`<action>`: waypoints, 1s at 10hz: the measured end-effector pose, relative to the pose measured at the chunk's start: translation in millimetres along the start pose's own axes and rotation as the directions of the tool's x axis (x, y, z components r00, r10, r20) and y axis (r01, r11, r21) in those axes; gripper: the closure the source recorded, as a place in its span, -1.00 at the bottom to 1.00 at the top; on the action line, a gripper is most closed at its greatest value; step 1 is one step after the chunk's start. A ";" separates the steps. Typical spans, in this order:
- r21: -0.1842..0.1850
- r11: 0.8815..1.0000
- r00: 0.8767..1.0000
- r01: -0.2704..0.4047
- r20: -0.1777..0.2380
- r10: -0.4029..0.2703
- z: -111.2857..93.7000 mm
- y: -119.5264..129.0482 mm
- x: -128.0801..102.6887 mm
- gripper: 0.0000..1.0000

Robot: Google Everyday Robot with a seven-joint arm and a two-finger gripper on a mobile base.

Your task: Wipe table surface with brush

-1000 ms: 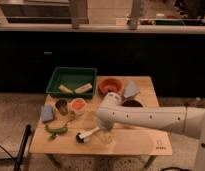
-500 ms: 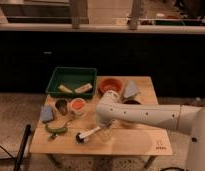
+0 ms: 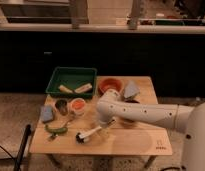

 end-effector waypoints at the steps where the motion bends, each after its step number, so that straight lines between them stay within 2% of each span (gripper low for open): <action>1: -0.004 1.000 1.000 0.007 0.005 -0.007 3.3 0.5 0.2 0.03; 5: -0.007 1.000 0.999 0.019 0.028 -0.019 13.3 8.9 5.5 0.85; 6: 0.002 1.000 0.999 0.020 0.036 -0.020 14.8 11.8 9.5 0.97; 10: -0.007 1.000 0.999 0.017 0.031 -0.017 14.7 15.6 12.8 1.00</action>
